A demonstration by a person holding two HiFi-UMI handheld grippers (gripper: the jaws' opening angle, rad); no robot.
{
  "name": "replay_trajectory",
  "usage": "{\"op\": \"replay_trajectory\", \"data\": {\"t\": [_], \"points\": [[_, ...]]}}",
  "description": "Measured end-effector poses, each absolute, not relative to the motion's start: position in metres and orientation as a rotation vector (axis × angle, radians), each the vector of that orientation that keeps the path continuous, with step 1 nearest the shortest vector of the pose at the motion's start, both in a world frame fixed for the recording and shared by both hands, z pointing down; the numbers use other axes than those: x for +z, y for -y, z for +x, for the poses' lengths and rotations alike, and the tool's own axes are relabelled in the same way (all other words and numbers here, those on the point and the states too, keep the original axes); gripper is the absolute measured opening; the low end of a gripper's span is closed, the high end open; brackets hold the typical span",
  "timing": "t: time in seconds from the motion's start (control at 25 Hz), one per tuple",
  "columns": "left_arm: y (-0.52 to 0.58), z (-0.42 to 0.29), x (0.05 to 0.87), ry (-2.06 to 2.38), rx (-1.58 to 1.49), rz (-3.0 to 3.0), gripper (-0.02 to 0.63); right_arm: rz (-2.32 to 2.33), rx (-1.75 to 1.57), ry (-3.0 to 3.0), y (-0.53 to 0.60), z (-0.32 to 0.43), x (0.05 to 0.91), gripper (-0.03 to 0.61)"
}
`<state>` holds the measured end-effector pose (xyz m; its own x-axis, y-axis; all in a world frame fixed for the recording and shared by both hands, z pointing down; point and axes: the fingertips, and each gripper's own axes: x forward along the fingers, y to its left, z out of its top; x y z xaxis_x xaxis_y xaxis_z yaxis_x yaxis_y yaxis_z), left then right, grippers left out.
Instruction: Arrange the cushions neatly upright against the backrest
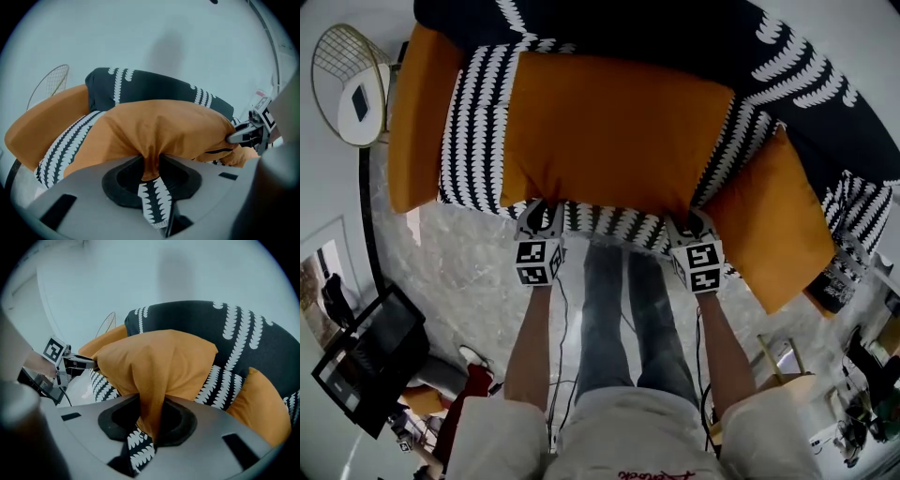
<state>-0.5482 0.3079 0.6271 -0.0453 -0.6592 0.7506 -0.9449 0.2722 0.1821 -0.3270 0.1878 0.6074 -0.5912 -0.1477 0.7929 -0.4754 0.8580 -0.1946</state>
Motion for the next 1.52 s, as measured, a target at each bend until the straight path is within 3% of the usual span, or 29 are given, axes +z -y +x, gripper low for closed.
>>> {"op": "replay_trajectory", "data": {"t": [0.52, 1.16, 1.52], "points": [[-0.261, -0.558, 0.516, 1.832, 0.529, 1.629, 0.118, 0.595, 0.633, 2.214, -0.183, -0.311, 0.528, 0.098], [-0.276, -0.544, 0.491, 1.893, 0.447, 1.56, 0.107, 0.466, 0.66, 2.242, -0.177, -0.304, 0.519, 0.089], [-0.152, -0.575, 0.429, 1.981, 0.356, 1.758, 0.11, 0.706, 0.561, 2.27, -0.056, -0.321, 0.484, 0.195]]}}
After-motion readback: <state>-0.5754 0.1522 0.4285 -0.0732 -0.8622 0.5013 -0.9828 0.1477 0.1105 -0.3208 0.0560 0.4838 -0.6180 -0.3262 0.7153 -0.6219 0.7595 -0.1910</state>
